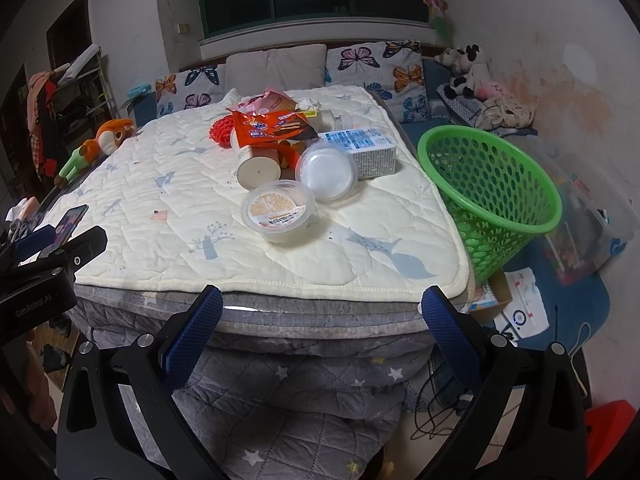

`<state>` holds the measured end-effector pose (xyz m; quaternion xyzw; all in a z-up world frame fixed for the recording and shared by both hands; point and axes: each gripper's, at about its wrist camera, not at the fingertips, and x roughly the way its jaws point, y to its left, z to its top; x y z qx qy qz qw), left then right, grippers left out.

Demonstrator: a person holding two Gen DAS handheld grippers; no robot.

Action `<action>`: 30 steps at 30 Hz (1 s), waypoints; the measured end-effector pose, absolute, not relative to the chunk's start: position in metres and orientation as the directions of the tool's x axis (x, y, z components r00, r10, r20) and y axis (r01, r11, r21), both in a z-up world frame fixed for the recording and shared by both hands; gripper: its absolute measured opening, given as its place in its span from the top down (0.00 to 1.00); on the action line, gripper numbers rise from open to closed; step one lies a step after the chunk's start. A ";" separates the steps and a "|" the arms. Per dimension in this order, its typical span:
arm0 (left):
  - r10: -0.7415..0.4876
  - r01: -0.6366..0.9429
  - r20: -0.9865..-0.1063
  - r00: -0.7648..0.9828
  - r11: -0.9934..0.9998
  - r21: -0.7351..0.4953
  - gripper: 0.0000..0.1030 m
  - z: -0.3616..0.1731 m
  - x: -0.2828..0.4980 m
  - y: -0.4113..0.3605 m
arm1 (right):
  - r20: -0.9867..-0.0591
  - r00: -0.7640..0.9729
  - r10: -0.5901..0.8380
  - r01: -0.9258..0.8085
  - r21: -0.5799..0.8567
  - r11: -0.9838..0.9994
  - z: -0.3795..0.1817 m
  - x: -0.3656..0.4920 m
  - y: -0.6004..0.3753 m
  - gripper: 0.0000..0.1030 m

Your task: Collect trash

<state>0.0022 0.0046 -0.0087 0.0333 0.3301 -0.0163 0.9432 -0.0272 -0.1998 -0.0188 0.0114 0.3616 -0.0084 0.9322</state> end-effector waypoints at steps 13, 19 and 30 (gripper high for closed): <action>-0.008 0.051 -0.629 0.777 0.997 0.050 0.06 -0.014 0.004 0.006 | -0.685 0.728 -0.003 0.025 0.022 0.999 -0.020 -0.022 -0.201 0.04; -0.008 0.049 -0.631 0.776 0.998 0.047 0.06 -0.017 0.005 0.007 | -0.687 0.727 -0.001 0.024 0.023 0.999 -0.021 -0.021 -0.201 0.04; -0.008 0.047 -0.635 0.773 0.998 0.045 0.06 -0.020 0.009 0.009 | -0.693 0.721 0.002 0.021 0.024 0.999 -0.021 -0.017 -0.202 0.04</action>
